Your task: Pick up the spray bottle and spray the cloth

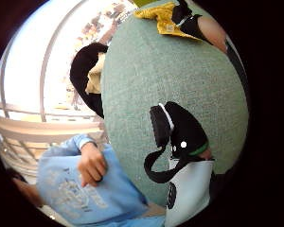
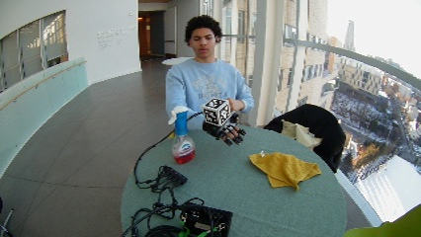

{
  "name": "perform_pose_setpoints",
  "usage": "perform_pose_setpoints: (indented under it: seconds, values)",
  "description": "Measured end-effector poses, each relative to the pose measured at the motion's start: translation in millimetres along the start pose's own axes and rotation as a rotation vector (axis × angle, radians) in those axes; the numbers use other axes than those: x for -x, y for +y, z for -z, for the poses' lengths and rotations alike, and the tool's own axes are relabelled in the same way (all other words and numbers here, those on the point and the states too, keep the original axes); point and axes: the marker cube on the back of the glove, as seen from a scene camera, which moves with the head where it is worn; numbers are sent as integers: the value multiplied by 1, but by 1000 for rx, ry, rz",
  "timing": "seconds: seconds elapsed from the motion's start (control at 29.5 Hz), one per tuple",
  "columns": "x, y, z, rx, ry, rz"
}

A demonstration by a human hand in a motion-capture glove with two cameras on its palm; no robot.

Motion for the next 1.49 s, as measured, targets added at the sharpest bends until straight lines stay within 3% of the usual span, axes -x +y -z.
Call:
perform_pose_setpoints:
  seconds: [0.37,0.81,0.98,1.05,1.18,1.49]
  values:
    - [-3,21,18,-50,-17,-40]
    - [13,119,50,-408,-267,-111]
    - [8,158,61,-401,-424,-328]
    - [1,175,64,-483,-477,-364]
    - [-29,179,62,-773,-450,-276]
    - [-82,189,59,-887,-443,-452]
